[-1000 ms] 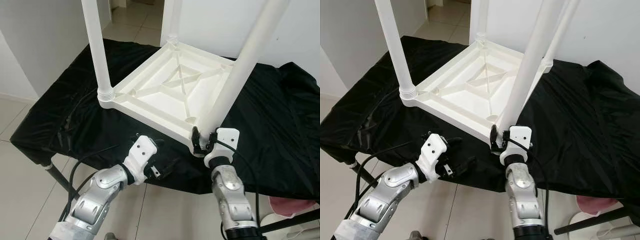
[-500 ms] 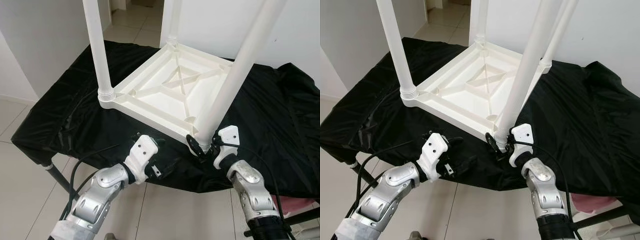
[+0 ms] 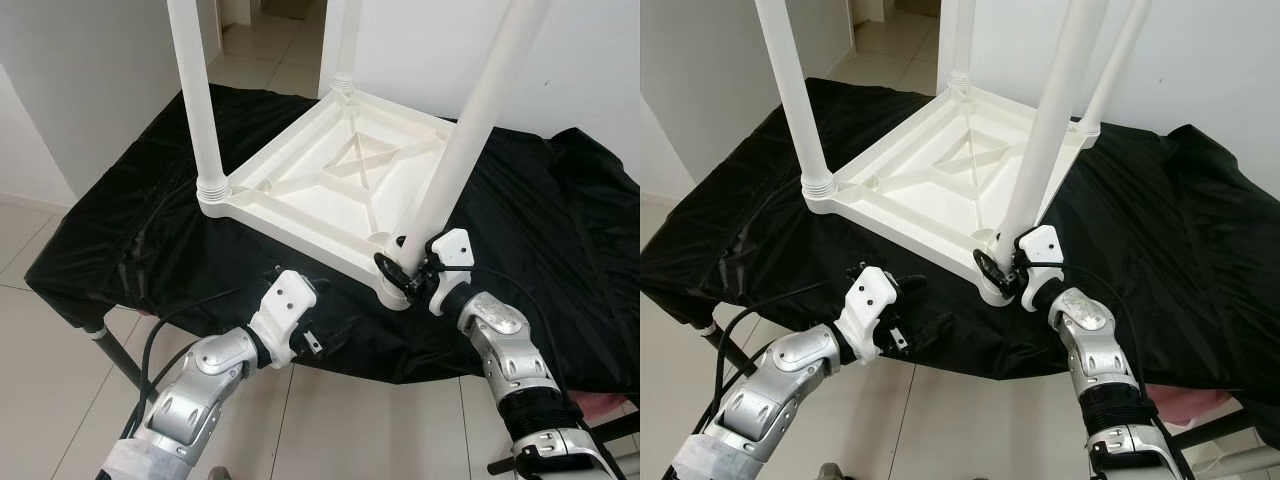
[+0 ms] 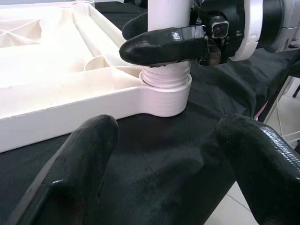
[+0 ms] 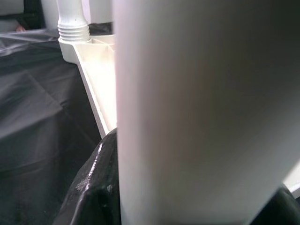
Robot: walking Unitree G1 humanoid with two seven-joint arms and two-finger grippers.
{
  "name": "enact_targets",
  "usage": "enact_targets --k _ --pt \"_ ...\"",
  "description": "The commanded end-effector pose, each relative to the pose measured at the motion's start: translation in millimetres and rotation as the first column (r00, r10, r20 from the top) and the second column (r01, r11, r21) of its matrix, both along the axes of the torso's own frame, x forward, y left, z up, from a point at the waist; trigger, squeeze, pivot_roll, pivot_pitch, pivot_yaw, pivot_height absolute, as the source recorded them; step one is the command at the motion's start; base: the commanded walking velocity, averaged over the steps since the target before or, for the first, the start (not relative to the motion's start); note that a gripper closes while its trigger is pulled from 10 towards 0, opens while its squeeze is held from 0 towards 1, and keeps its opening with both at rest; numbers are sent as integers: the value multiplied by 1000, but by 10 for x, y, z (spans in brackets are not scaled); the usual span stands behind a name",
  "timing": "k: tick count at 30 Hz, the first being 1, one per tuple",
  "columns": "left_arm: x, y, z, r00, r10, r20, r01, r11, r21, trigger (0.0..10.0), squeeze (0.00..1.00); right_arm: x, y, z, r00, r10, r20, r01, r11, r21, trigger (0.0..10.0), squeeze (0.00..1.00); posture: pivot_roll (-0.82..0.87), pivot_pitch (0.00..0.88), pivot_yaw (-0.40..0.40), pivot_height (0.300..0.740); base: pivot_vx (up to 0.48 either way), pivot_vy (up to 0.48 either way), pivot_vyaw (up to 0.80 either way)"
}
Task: Building children table
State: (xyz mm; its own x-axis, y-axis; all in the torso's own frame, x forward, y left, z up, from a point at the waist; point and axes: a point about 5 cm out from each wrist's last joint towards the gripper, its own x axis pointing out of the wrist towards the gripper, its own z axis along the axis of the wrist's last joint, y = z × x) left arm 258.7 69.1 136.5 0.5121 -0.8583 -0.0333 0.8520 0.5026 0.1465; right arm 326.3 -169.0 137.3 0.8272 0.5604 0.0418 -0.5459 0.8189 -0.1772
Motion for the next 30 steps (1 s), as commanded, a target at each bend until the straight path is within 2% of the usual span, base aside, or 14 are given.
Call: enact_targets --k 1,4,5,6,7,8,12,14,17,19,20,21,28,30 --pt "-23 -12 3 1000 -28 9 28 1000 13 10000 0 1 -57 -34 1000 0 -10 0 999 -53 0 0 26 49 -64 740 0 0 0" --pt "-25 -8 2 1000 -26 10 26 1000 12 10000 0 -8 -60 -62 1000 5 -14 -6 998 -55 0 0 28 50 -64 740 0 0 0" --pt "-26 -5 3 1000 -24 10 24 1000 12 10000 0 -23 -58 -90 1000 6 -22 -7 999 -49 1176 0 27 51 -63 740 0 0 0" --pt "-26 -5 3 1000 -24 10 24 1000 12 10000 0 -23 -58 -90 1000 6 -22 -7 999 -49 1176 0 27 51 -63 740 0 0 0" --pt "-26 -1 5 1000 -24 10 24 1000 12 10000 0 -31 -54 -107 1000 5 -25 -7 999 -44 4902 0 26 53 -60 740 0 0 0" --pt "-24 1 6 1000 -23 10 23 1000 13 10000 0 -40 -63 -117 1000 -9 -28 9 1000 -30 10000 0 25 54 -56 740 0 0 0" --pt "-22 0 9 1000 -23 9 23 1000 12 10000 0 -43 -84 -118 999 -36 -28 35 999 -16 10000 0 25 54 -56 740 0 0 0" --pt "-23 1 11 1000 -24 8 24 1000 11 10000 0 -45 -108 -121 997 -69 -29 69 998 -6 10000 0 26 57 -54 740 0 0 0" --pt "-39 -12 2 999 -36 6 36 999 13 10000 0 -83 -110 -160 982 -187 -21 188 982 22 10000 0 24 62 -53 740 0 0 0" --pt "-39 -12 2 999 -36 6 36 999 13 10000 0 -83 -110 -160 982 -187 -21 188 982 22 10000 0 24 62 -53 740 0 0 0" --pt "-39 -17 2 999 -38 5 38 999 14 10000 0 -109 -85 -183 970 -242 -31 243 969 45 10000 0 24 63 -54 740 0 0 0" --pt "-39 -21 1 999 -40 4 40 999 15 10000 0 -155 -55 -210 942 -331 -55 335 937 98 10000 0 22 66 -52 740 0 0 0" --pt "-52 -23 -3 999 -42 -4 42 999 5 10000 0 -199 -38 -224 908 -414 -62 419 901 111 10000 0 16 71 -48 740 0 0 0" --pt "-59 -34 -11 999 -50 -5 50 999 8 10000 0 -235 24 -249 876 -476 -74 482 869 116 10000 0 18 74 -51 740 0 0 0"
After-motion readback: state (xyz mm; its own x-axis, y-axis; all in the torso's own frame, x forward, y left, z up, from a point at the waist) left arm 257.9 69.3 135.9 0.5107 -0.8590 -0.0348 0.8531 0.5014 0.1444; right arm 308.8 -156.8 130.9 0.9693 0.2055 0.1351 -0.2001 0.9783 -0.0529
